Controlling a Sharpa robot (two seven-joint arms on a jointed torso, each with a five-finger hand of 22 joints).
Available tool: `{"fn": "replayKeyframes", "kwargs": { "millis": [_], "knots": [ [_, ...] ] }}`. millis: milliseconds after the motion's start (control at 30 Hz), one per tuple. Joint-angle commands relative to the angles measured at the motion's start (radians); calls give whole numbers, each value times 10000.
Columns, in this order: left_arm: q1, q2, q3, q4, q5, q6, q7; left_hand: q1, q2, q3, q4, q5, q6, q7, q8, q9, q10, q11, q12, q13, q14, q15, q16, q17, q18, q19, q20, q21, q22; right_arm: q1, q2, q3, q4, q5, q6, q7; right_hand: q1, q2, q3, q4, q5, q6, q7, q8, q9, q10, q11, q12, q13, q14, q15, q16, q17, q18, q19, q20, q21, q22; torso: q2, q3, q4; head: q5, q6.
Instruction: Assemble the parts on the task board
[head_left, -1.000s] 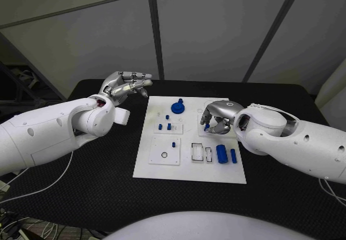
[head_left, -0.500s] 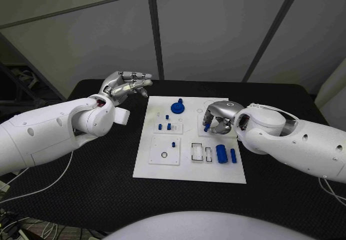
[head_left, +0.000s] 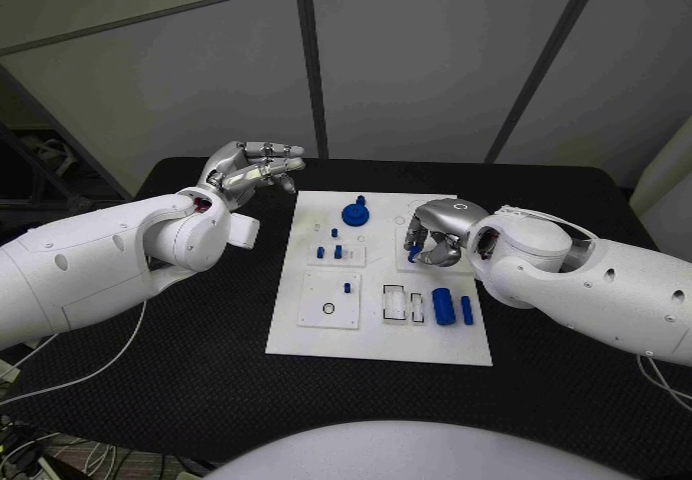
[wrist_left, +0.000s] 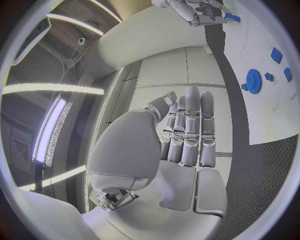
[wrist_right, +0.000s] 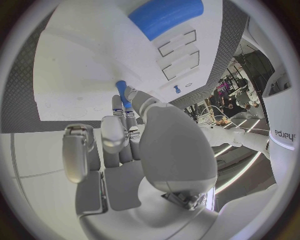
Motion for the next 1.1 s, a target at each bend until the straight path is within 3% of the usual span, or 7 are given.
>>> {"fn": "replayKeyframes", "kwargs": {
  "millis": [33,233,500,767,833,900,1100],
  "knots": [
    [17,8,12,-4,29,94,21,-46,21,-5,-44,-9,-59,-4,-45,-14,-67,28,-59,2,5,67,-41,-12,-119,-63,7,-49,-12,24,-24,12,64,-83,-753,43,53,261,30,-79,22,132,-35,74,158,152,-25,39,47,54,-105,52,29,-106,845,-109,74,2298,-3,1,3,3,-10],
    [17,14,12,-29,29,96,3,-37,38,-7,-68,-25,-53,-3,-39,-17,-65,29,-53,7,12,69,-68,-26,-116,-61,11,-63,-20,23,-279,12,417,50,-1014,-5,94,275,49,-180,58,142,-38,60,193,193,-41,1,66,51,-125,58,25,-117,865,-142,116,2333,-17,8,-10,20,-27],
    [16,28,12,-63,29,104,-10,-37,38,-7,-68,-25,-53,-3,-39,-17,-65,29,-53,7,12,69,-68,-26,-116,-61,11,-63,-20,27,-794,24,1626,305,-1300,28,102,256,51,-234,83,135,-32,44,207,194,-38,-28,72,45,-127,47,-2,-115,859,-152,105,2325,-11,-9,5,58,-17],
    [16,109,12,-92,29,110,-44,-37,39,-7,-68,-25,-53,-3,-39,-17,-65,29,-53,7,12,69,-68,-26,-116,-61,11,-63,-20,-9,-136,14,2328,460,-1460,393,109,249,71,-308,124,98,-15,2,222,165,-20,-93,76,29,-121,21,-52,-107,844,-158,77,2303,-6,-20,45,163,-49],
    [16,143,12,-106,29,116,-56,-24,47,-2,-81,-19,-52,-4,-38,-18,-64,28,-52,8,14,67,-76,-30,-114,-60,10,-66,-21,-68,50,-35,2439,442,-1520,496,109,254,81,-328,135,81,-7,-16,225,153,-12,-116,77,26,-116,20,-55,-108,847,-157,82,2308,-11,-33,55,216,-59],
    [17,184,12,-128,29,123,-61,-24,47,-2,-81,-19,-52,-4,-38,-18,-64,28,-52,8,14,67,-76,-30,-114,-60,10,-66,-21,-143,260,-89,2487,429,-1529,590,108,257,87,-342,141,69,-2,-28,227,144,-6,-132,77,26,-113,26,-47,-112,852,-156,93,2317,-2,-30,18,285,-83],
    [18,283,13,-162,29,141,-82,-24,47,-2,-81,-19,-52,-4,-38,-18,-64,28,-52,8,14,67,-76,-30,-114,-60,10,-66,-21,-276,702,-397,2321,415,-1311,753,102,263,97,-361,146,53,6,-46,231,131,3,-156,78,24,-107,24,-53,-110,849,-154,86,2312,1,-16,-15,413,-178]
  ]
}}
